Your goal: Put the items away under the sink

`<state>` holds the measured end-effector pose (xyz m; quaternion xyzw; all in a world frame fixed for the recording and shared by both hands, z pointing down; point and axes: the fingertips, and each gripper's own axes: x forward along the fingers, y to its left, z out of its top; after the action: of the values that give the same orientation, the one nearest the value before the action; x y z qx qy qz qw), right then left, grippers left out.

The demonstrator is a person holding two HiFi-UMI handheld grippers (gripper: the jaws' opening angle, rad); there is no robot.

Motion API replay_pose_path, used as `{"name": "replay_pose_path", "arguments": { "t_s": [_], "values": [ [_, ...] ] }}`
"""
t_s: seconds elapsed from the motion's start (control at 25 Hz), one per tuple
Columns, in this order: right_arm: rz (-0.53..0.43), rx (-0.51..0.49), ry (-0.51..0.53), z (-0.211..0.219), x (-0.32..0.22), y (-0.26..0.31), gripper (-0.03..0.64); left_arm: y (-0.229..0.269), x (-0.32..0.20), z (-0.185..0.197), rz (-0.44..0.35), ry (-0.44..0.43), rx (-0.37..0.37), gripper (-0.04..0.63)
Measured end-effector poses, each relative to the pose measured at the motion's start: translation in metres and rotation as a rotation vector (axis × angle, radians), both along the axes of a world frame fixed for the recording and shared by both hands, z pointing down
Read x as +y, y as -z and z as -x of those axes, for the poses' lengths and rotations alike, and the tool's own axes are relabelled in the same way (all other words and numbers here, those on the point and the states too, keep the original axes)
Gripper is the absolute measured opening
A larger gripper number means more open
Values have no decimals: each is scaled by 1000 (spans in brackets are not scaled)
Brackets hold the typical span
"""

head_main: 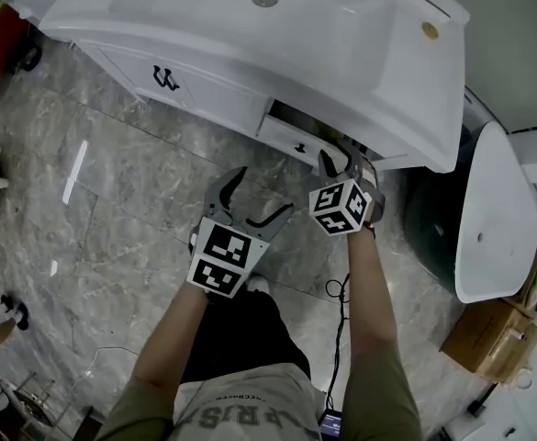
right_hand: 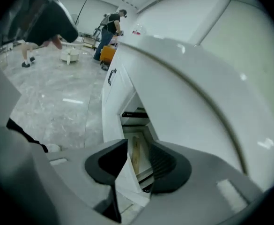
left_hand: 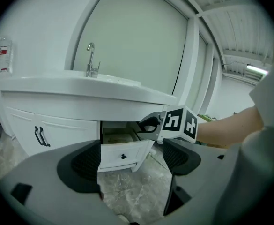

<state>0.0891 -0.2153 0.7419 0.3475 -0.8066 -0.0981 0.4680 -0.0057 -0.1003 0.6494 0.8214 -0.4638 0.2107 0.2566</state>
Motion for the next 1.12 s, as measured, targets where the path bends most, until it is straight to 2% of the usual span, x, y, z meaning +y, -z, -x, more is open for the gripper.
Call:
{"name": "replay_pose_path", "arguments": {
  "t_s": [0.28,0.56,0.72,0.92,1.12],
  "values": [
    [-98,-287,-140,-17,36,145,130,102,9,-1,-56,51,26,397],
    [-211,-626,-321,-71,76,297,130,211,17,8,-152,128,90,397],
    [-267,-828,-355,-97,114,371,130,275,32,12,-236,158,126,396],
    [-341,-902,-336,-109,152,431,129,325,48,7,-308,160,156,380],
    [-380,-931,-332,-106,172,460,129,355,58,7,-375,192,130,249]
  ]
}}
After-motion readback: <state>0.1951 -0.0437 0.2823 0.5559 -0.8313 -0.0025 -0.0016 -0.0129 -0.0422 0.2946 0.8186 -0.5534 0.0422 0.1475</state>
